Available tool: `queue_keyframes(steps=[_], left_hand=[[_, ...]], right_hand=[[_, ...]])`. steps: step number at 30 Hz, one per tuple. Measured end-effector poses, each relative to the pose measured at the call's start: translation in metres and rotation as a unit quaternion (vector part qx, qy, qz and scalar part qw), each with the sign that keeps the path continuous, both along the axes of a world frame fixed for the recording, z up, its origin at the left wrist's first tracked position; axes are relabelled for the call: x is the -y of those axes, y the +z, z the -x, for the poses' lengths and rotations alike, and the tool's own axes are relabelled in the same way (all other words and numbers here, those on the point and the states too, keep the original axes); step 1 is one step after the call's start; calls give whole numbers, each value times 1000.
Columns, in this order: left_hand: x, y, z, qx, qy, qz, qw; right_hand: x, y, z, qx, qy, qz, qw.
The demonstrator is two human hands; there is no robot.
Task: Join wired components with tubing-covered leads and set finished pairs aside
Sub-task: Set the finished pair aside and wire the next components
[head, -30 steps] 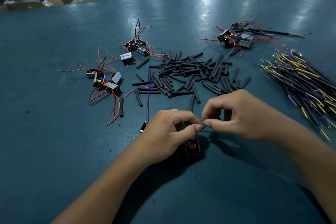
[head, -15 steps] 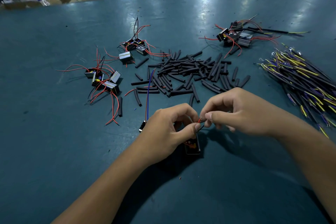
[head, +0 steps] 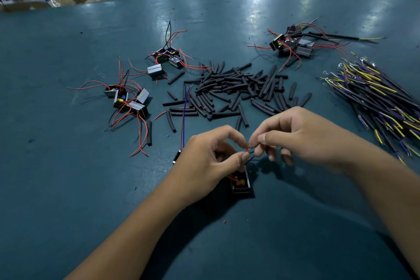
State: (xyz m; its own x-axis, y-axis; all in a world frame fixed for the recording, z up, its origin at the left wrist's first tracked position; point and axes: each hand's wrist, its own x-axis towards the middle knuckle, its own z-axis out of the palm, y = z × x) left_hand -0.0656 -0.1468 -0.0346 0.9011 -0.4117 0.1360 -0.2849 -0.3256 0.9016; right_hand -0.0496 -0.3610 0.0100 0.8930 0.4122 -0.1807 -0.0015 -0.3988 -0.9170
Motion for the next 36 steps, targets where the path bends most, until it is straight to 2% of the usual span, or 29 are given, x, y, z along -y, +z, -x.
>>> queue_keyframes(steps=[10,14,20,26,36], left_hand=[[-1,-4,-2,-1,-7,3,1000],[1,-2,-2,-5,-11,6,1000],[3,0,-2,-5,2,5,1000],[3,-1,-1,-2,13,2,1000],[4,-4,-1,-15,19,22,999]], right_hand=[[0,-3,-1,-41,-9,-25,999],[2,-3,-1,-32,3,-40,999],[5,-9,-4,66,40,18,997],[4,-9,-3,230,83,102,964],[0,-10,-2,302,92,134,939]])
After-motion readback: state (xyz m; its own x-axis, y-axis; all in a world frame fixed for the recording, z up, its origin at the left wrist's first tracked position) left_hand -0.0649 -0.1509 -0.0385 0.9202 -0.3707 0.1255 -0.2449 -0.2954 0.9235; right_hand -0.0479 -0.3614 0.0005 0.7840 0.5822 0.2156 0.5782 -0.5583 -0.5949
